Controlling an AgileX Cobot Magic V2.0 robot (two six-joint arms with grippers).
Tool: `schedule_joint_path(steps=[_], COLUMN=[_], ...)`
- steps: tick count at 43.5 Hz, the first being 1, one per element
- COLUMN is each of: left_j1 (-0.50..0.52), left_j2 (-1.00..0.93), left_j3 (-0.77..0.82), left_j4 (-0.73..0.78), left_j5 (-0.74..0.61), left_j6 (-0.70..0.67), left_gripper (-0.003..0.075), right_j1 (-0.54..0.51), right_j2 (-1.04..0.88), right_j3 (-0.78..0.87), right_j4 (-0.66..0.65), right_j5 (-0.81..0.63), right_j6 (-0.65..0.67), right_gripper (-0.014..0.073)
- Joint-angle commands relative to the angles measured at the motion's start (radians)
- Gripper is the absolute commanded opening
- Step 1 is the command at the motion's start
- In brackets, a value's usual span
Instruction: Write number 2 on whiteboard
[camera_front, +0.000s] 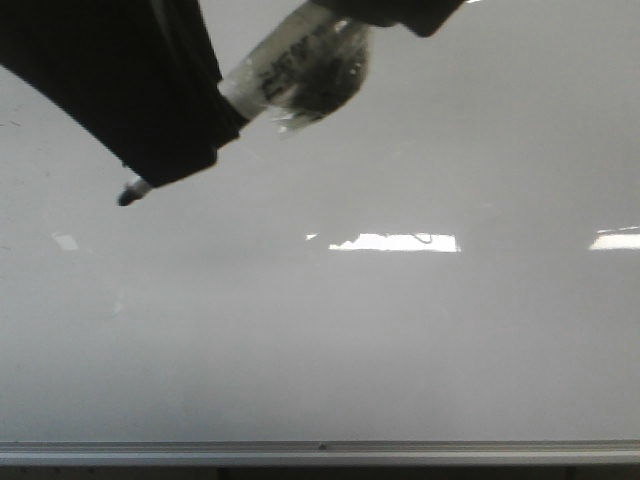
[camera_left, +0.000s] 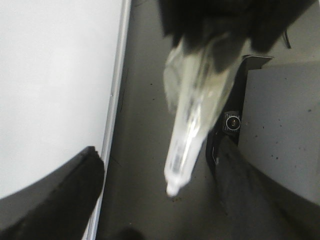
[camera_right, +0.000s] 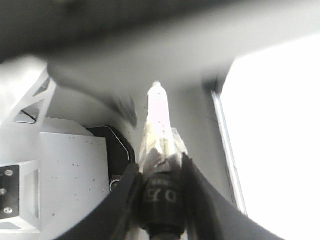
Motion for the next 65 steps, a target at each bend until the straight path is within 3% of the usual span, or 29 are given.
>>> schedule_joint_path(steps=[1,11,15,23,37,45,56,65], left_j1=[0.055,0.194,0.238,0.264,0.264,0.264,0.264,0.264], left_j2=[-0.086,-0.266,-0.336,-0.402,-0.39,-0.39,-0.39,-0.39], left_j3=[-0.015,0.06,0.097,0.125,0.131,0.131,0.131,0.131], left_j4=[-0.014,-0.017,-0.017,-0.017,-0.02,-0.02,-0.02,-0.02], left_j5=[-0.039,-0.077,-0.118,-0.166,-0.172,-0.184,-0.191,-0.202], left_j6=[-0.061,-0.162,-0.175,-0.175,-0.175,-0.175,-0.175,-0.175], left_gripper=[0.0543,0.0505,0.0478,0.0447,0.044,0.044,0.044,0.044], right_j1=[-0.052,-0.268,-0.38,-0.508,-0.511,-0.462,-0.438,-0.438], right_j2=[-0.055,-0.18,-0.252,-0.391,-0.424,-0.328,-0.193,-0.125], right_j3=[-0.034,-0.034,-0.028,0.111,0.477,0.507,0.506,0.483], right_j4=[-0.054,-0.276,-0.297,-0.293,-0.193,-0.192,-0.201,-0.202], right_j5=[-0.005,0.032,0.021,-0.159,-0.755,-0.974,-1.182,-1.212], right_j6=[0.067,0.349,0.475,0.486,0.474,0.473,0.473,0.473], right_gripper=[-0.0042,-0.0048,-0.005,-0.005,-0.005,-0.005,-0.005,-0.005])
